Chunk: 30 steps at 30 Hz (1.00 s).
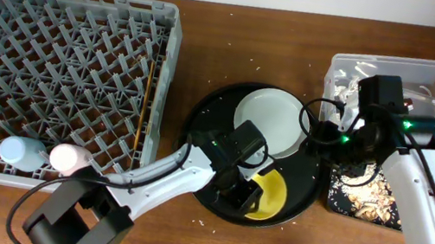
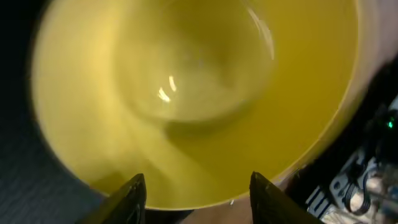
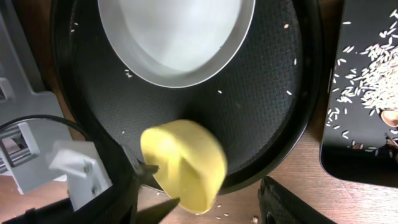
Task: Sort waste into correct bins and load items into the dishwasher rack
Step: 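Reach the left gripper to the yellow bowl and grasp its rim, then lift the yellow bowl with the left gripper and carry it to the rack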
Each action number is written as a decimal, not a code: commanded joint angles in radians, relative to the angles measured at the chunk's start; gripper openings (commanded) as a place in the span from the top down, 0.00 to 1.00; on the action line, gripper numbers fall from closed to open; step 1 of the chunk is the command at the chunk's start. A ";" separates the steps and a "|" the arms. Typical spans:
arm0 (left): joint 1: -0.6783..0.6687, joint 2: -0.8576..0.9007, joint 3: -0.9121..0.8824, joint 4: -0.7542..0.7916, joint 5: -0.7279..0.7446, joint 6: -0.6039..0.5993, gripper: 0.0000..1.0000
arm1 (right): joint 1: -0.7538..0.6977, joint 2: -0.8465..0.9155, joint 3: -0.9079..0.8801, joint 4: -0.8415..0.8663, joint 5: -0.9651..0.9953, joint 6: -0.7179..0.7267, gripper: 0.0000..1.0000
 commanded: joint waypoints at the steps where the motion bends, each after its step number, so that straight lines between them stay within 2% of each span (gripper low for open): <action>1: 0.055 0.014 0.015 -0.031 -0.034 -0.135 0.48 | -0.002 -0.014 0.013 -0.013 -0.009 -0.022 0.37; 4: 0.073 0.014 0.025 -0.021 -0.010 -0.134 0.48 | -0.002 -0.014 0.013 -0.011 -0.009 -0.033 0.37; 6: 0.074 0.012 0.092 -0.085 0.043 -0.083 0.49 | -0.002 -0.014 0.013 -0.014 -0.009 -0.034 0.37; 7: 0.079 0.012 0.145 -0.146 -0.009 -0.076 0.48 | -0.002 -0.014 0.013 -0.014 -0.008 -0.037 0.37; 9: 0.095 0.012 0.297 -0.294 -0.124 -0.045 0.39 | -0.002 -0.014 0.013 -0.011 -0.009 -0.037 0.37; 11: 0.094 0.013 0.314 -0.302 -0.124 -0.040 0.34 | -0.002 -0.014 0.013 -0.011 -0.009 -0.037 0.36; 15: 0.085 0.086 0.260 -0.273 -0.123 -0.040 0.33 | -0.002 -0.014 0.013 -0.011 -0.008 -0.037 0.36; 17: 0.058 0.189 0.248 -0.218 -0.054 -0.039 0.35 | -0.002 -0.014 0.013 -0.011 -0.008 -0.037 0.36; 18: 0.037 0.233 0.248 -0.193 -0.014 -0.039 0.38 | -0.002 -0.014 0.013 -0.011 -0.005 -0.037 0.35; 19: 0.023 0.264 0.249 -0.187 -0.010 -0.040 0.46 | -0.002 -0.014 0.013 -0.011 -0.005 -0.037 0.35; 21: 0.040 0.263 0.256 -0.201 -0.005 -0.040 0.68 | -0.002 -0.014 0.013 -0.011 -0.005 -0.037 0.35; 23: 0.101 0.252 0.315 -0.276 0.003 -0.040 0.96 | -0.002 -0.014 0.013 -0.011 -0.005 -0.037 0.35; 24: 0.137 0.241 0.362 -0.330 0.024 -0.039 1.00 | -0.002 -0.014 0.013 -0.011 -0.005 -0.037 0.35; 28: 0.336 0.143 0.610 -0.553 0.023 0.032 1.00 | -0.002 -0.014 0.013 -0.011 -0.005 -0.037 0.34; 30: 0.486 0.074 0.710 -0.640 -0.177 0.032 1.00 | -0.002 -0.014 0.013 -0.010 -0.005 -0.037 0.34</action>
